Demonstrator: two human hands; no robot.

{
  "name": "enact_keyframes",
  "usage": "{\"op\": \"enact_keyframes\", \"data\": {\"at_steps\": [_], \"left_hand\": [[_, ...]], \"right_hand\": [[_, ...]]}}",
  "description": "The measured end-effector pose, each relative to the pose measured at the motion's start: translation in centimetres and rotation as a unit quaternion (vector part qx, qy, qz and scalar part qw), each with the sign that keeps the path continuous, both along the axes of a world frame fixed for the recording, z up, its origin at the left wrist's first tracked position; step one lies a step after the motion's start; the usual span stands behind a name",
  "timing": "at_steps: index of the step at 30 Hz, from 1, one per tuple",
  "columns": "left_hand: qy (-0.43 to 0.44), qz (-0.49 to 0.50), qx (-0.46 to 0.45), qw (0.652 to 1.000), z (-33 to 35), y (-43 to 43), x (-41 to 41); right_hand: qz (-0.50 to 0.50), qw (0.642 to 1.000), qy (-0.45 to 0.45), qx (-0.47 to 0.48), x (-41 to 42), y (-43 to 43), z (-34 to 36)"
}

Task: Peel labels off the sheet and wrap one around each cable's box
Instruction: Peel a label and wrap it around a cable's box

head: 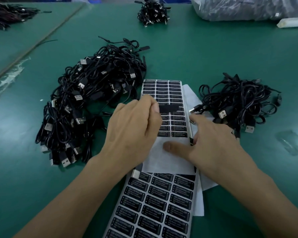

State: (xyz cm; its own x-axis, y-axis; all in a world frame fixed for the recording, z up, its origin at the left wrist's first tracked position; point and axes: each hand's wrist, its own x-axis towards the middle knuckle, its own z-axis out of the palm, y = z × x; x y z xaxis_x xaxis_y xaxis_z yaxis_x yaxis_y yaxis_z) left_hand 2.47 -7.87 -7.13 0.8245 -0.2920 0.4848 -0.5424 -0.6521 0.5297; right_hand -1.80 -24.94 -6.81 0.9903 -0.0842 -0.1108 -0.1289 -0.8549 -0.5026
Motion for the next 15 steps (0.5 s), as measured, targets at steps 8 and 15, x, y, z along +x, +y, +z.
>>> {"op": "enact_keyframes", "data": {"at_steps": [8,15], "left_hand": [[0.121,-0.046,0.044,0.991,0.1,-0.5,-0.8],[0.057,0.027,0.052,0.997,-0.3,0.2,-0.1]], "right_hand": [[-0.016,0.986,-0.041,0.159,0.4,-0.6,-0.1],[-0.073,0.934,-0.008,0.350,0.9,-1.3,0.3]]}}
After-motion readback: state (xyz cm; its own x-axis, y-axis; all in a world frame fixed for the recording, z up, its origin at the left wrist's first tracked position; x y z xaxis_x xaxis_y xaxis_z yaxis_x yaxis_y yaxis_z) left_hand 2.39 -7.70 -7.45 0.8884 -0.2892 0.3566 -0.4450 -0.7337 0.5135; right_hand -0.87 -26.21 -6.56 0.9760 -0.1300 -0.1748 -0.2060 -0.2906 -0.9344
